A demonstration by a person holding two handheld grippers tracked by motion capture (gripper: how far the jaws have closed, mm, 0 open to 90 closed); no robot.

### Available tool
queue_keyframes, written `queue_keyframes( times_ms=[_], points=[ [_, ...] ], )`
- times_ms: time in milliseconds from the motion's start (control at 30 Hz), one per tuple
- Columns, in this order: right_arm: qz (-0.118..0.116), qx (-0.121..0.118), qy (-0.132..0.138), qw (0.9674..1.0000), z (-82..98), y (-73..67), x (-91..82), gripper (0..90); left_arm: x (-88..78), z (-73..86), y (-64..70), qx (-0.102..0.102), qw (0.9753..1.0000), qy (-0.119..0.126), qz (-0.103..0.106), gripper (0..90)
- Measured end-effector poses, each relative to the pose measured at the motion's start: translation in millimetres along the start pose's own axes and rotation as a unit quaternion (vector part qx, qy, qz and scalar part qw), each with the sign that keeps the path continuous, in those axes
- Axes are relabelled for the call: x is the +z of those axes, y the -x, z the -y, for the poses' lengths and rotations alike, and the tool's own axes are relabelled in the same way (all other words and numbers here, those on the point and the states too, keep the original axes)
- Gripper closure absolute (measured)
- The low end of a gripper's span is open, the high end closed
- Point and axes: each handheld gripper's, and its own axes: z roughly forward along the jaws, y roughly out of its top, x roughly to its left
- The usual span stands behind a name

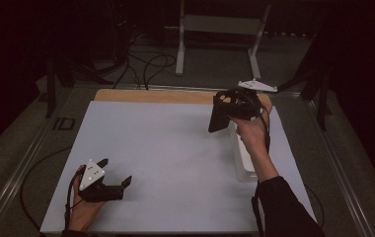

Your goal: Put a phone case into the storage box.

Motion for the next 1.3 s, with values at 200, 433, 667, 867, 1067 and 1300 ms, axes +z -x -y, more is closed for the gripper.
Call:
queue_keyframes(
  times_ms=[200, 433, 667, 867, 1067, 1300],
  points=[
    [0.009, 0.001, -0.001, 1.0000, -3.1, 2.4, 4.2, 14.1, 0.1, -0.1, 0.4, 0.001, 1.0000, 0.000, 0.001, 0.2],
    [0.028, 0.007, -0.002, 0.9996, -8.2, 10.5, 7.9, 14.1, -0.1, -0.2, 0.4, 0.001, 1.0000, 0.001, 0.002, 0.2],
    [0.039, 0.008, -0.002, 0.9992, -11.0, 14.7, 9.1, 14.1, 0.0, -0.3, 0.7, 0.001, 1.0000, 0.001, 0.002, 0.2],
    [0.049, 0.012, -0.002, 0.9987, -14.4, 19.9, 8.8, 14.1, 0.1, -0.3, 0.9, 0.002, 1.0000, 0.001, 0.002, 0.2],
    [0.056, 0.012, 0.001, 0.9984, -19.0, 22.6, 6.7, 14.1, 0.1, -0.3, 1.0, 0.001, 1.0000, 0.001, 0.003, 0.2],
    [0.071, 0.016, -0.002, 0.9973, -19.9, 30.9, 8.6, 14.1, -0.1, -0.4, 0.8, 0.001, 1.0000, 0.002, 0.003, 0.2]
  ],
)
